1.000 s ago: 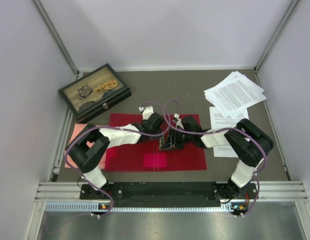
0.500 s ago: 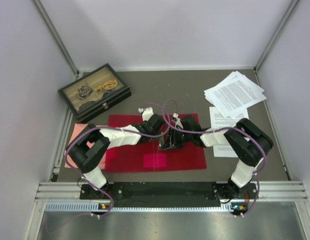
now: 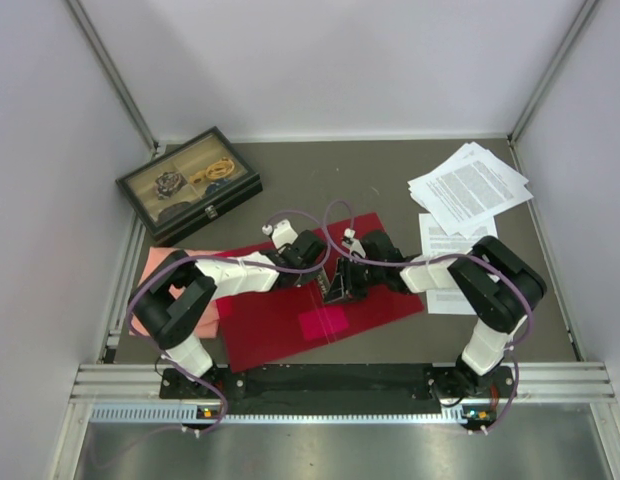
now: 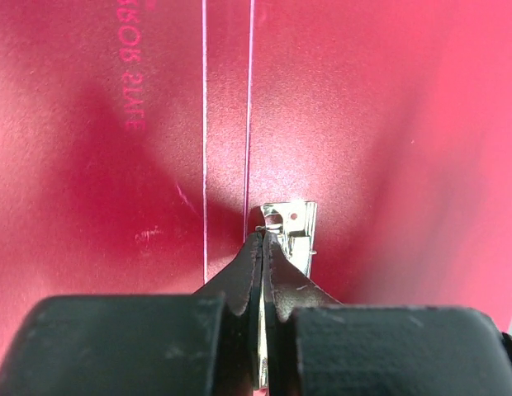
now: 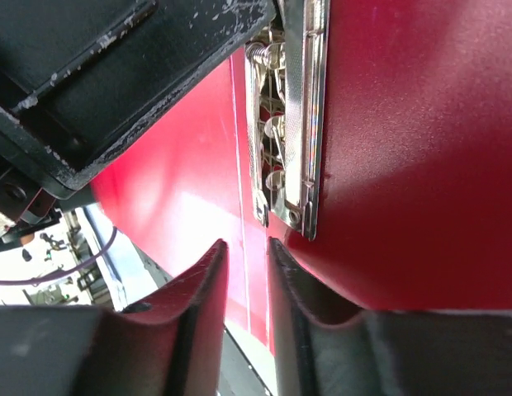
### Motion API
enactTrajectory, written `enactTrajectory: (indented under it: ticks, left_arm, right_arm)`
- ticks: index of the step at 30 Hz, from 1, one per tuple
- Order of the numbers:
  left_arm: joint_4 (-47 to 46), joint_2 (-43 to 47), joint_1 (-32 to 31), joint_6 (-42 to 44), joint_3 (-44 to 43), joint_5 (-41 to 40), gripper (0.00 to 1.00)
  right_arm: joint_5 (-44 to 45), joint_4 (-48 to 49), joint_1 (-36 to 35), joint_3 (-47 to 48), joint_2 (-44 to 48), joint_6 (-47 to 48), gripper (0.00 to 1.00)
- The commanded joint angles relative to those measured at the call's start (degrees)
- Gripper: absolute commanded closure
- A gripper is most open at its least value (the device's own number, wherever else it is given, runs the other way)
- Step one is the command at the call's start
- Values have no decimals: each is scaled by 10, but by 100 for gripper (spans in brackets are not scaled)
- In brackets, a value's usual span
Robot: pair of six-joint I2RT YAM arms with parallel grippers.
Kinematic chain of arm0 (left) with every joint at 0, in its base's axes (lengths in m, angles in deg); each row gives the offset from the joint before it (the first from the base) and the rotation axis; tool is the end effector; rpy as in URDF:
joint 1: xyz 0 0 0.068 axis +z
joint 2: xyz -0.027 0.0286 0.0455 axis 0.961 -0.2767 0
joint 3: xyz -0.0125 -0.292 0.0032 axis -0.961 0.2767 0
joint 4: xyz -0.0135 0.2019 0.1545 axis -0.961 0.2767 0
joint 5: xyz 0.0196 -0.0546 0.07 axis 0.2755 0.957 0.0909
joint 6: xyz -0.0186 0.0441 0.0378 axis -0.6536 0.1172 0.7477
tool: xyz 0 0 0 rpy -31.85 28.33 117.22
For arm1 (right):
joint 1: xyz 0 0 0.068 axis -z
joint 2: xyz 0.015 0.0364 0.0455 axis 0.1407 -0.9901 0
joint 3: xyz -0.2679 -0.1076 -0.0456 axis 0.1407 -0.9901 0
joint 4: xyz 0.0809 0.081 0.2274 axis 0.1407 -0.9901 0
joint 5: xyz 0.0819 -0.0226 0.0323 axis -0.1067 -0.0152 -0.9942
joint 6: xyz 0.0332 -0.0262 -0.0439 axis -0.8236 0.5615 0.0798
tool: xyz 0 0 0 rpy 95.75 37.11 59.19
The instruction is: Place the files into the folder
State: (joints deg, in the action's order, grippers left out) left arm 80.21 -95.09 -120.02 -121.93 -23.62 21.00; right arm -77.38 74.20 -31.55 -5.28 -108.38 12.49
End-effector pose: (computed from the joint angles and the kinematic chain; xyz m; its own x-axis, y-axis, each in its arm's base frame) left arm 0.2332 -0.2195 0.1675 -0.7167 -0.5129 -0.4725 -0.3386 0.8483 -0.4072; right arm 0.2254 0.2208 0.1394 -0.9753 -0.0650 -0.2109 -0.2084 0.5855 0.7834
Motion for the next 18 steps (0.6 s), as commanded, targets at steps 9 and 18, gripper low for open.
enactTrajectory:
  ticks: [9, 18]
  left_arm:
    - [75, -19, -4, -11, 30, 25, 100]
    - [81, -12, -6, 9, 34, 18, 100]
  right_arm:
    - [42, 16, -3, 20, -32, 12, 84]
    - [22, 45, 12, 16, -45, 7, 85]
